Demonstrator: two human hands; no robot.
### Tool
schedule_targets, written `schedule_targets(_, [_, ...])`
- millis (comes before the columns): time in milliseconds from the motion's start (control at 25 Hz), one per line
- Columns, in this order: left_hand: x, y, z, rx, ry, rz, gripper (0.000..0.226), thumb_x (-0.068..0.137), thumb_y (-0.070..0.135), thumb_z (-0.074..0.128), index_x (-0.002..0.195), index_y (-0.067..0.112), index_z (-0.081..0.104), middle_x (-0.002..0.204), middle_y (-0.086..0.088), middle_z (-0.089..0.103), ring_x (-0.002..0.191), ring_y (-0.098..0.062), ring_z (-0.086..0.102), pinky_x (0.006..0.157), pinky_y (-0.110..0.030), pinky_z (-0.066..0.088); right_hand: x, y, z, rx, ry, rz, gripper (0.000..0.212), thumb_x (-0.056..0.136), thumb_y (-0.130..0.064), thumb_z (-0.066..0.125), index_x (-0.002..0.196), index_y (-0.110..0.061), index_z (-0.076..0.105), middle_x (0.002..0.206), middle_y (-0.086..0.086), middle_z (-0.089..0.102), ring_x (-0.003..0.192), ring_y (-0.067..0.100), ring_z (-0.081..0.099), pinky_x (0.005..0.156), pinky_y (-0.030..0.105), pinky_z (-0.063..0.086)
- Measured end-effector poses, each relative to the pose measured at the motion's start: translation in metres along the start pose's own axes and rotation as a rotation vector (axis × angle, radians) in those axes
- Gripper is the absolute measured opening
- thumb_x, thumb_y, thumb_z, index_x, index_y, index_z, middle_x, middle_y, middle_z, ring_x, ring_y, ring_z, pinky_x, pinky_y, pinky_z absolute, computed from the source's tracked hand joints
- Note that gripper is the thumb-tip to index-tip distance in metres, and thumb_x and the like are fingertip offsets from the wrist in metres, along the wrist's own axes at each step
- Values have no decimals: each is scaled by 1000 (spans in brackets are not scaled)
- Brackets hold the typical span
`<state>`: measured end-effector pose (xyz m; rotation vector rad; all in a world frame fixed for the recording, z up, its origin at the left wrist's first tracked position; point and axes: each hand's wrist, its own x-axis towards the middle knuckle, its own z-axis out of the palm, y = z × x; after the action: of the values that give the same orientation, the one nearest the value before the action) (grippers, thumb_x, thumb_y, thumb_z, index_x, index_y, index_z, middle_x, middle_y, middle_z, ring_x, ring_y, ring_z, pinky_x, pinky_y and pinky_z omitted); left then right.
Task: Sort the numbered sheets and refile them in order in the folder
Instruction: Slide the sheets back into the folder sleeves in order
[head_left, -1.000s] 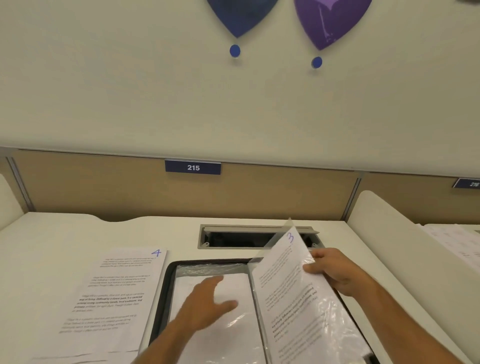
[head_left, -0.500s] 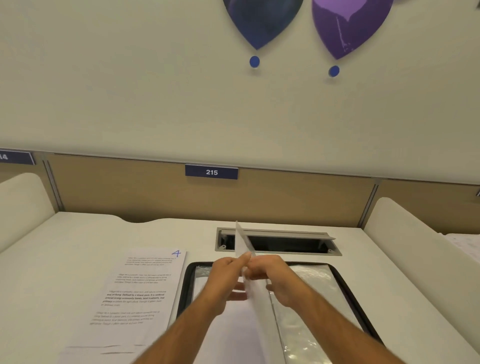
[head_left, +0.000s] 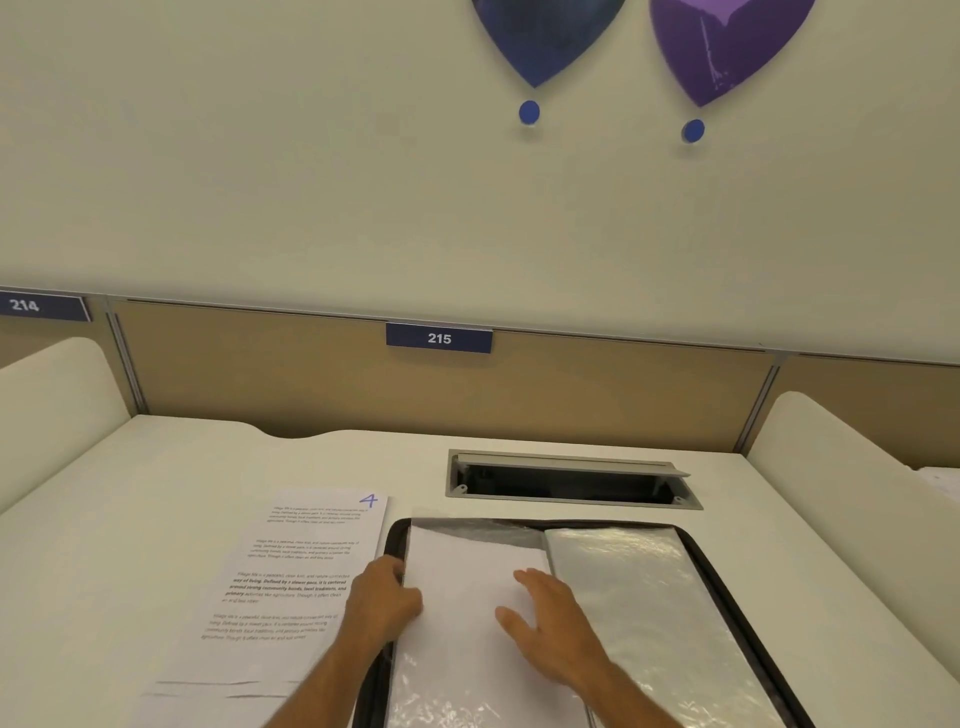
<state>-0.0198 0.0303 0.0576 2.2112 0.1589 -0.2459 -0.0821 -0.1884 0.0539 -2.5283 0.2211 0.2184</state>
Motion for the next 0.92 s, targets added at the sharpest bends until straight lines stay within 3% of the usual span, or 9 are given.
schedule_targets(120, [3, -23, 12, 199, 4, 65, 32, 81, 22, 70, 97, 28, 43, 91, 7, 57, 81, -9, 57, 81, -29, 55, 6, 24, 30, -168, -18, -44, 123, 57, -96, 0, 160, -30, 11, 169, -1, -1, 155, 20, -6, 124, 35, -3])
schedule_targets(160, [4, -29, 15, 297, 8, 94, 38, 82, 29, 69, 112, 27, 45, 99, 7, 59, 87, -10, 58, 81, -27, 52, 6, 29, 40, -214, 38, -77, 115, 67, -97, 6, 160, -30, 14, 169, 3, 3, 155, 21, -6, 122, 33, -6])
schedule_targets(240, [9, -44, 21, 543, 86, 215, 52, 83, 43, 62, 131, 29, 46, 117, 7, 57, 105, -15, 55, 87, -30, 47, 10, 42, 55, -356, 75, -83, 93, 83, -90, 26, 150, -27, 43, 159, 11, 37, 152, 26, 10, 118, 36, 1])
schedule_targets(320, [13, -62, 25, 699, 150, 368, 48, 86, 50, 49, 128, 31, 60, 127, 2, 61, 114, -22, 59, 94, -44, 46, 17, 48, 69, -418, 42, -53, 84, 85, -86, 35, 138, -25, 58, 145, 12, 55, 146, 24, 15, 115, 40, 7])
schedule_targets(440, [18, -95, 35, 818, 65, 461, 58, 103, 49, 15, 127, 33, 65, 135, 0, 64, 121, -25, 63, 111, -49, 18, 18, 50, 75, -489, 201, -99, 86, 84, -85, 38, 139, -23, 59, 146, 14, 53, 152, 24, 4, 115, 43, 7])
schedule_targets(600, [14, -101, 42, 794, 27, 449, 61, 103, 49, 10, 133, 34, 61, 139, 3, 61, 126, -20, 57, 117, -40, -1, 25, 55, 80, -508, 251, -109, 86, 84, -84, 37, 138, -21, 59, 147, 16, 52, 154, 23, -11, 115, 46, 8])
schedule_targets(760, [14, -98, 35, 742, 8, 445, 50, 101, 49, 25, 128, 38, 65, 134, 7, 64, 119, -16, 63, 113, -39, 10, 30, 58, 85, -472, 282, -172, 88, 82, -86, 38, 139, -20, 57, 156, 15, 39, 154, 22, -10, 116, 46, 9])
schedule_targets(880, [21, -90, 28, 667, 47, 518, 47, 79, 56, 47, 117, 40, 70, 122, 11, 69, 107, -11, 67, 95, -48, 47, 39, 64, 88, -465, 274, -190, 93, 78, -90, 36, 142, -23, 46, 167, 7, 5, 155, 21, -10, 117, 46, 6])
schedule_targets(920, [25, -90, 24, 648, 66, 539, 47, 77, 57, 49, 115, 38, 70, 119, 12, 69, 103, -9, 67, 85, -46, 54, 41, 65, 88, -467, 278, -192, 94, 76, -91, 35, 142, -25, 44, 168, 5, 7, 155, 22, -8, 119, 45, 4])
